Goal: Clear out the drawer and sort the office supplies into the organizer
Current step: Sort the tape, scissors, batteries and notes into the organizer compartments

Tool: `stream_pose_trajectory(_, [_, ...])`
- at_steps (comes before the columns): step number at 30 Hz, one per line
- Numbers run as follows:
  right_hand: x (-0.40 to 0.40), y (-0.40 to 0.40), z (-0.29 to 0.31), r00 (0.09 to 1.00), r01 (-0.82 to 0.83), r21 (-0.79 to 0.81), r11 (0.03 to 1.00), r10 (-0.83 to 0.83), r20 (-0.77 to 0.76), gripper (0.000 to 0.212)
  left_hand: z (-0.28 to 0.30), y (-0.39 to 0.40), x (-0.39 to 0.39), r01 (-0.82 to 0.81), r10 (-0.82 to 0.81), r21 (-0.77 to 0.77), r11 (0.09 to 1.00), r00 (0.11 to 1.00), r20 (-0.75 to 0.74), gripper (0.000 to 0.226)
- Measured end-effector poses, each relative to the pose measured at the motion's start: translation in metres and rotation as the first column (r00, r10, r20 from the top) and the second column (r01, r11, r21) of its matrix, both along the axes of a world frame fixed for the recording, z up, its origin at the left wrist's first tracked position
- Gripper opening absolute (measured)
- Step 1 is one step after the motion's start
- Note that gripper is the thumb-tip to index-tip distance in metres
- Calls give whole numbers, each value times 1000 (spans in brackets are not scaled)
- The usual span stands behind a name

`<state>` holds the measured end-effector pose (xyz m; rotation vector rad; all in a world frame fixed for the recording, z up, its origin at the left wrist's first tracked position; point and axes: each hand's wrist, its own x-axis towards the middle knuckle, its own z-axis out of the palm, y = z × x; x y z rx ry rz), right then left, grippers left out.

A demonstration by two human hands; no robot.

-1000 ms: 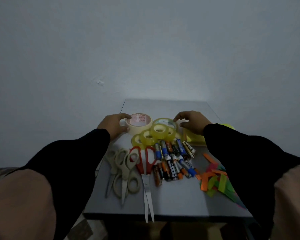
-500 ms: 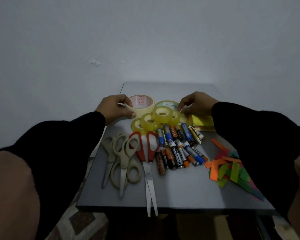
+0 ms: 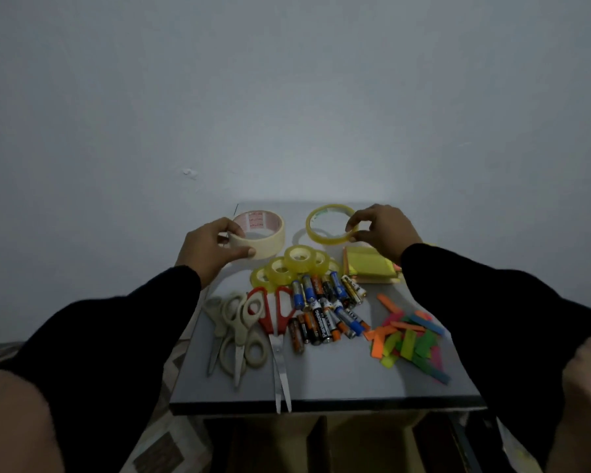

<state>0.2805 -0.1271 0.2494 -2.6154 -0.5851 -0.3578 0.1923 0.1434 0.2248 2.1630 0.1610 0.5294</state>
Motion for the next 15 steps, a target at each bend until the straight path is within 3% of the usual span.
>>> stream_pose_trajectory(11, [-152,-44,21,996,-47,151,987,57,-66,14,25,-47,-151,54,-52,-29,998,997,56,28])
stream_pose_trajectory(15, [-206,-53,13,992,-88,120,989,98,-83,15,19,-64,-204,37,-36,-14,999,999,28,30])
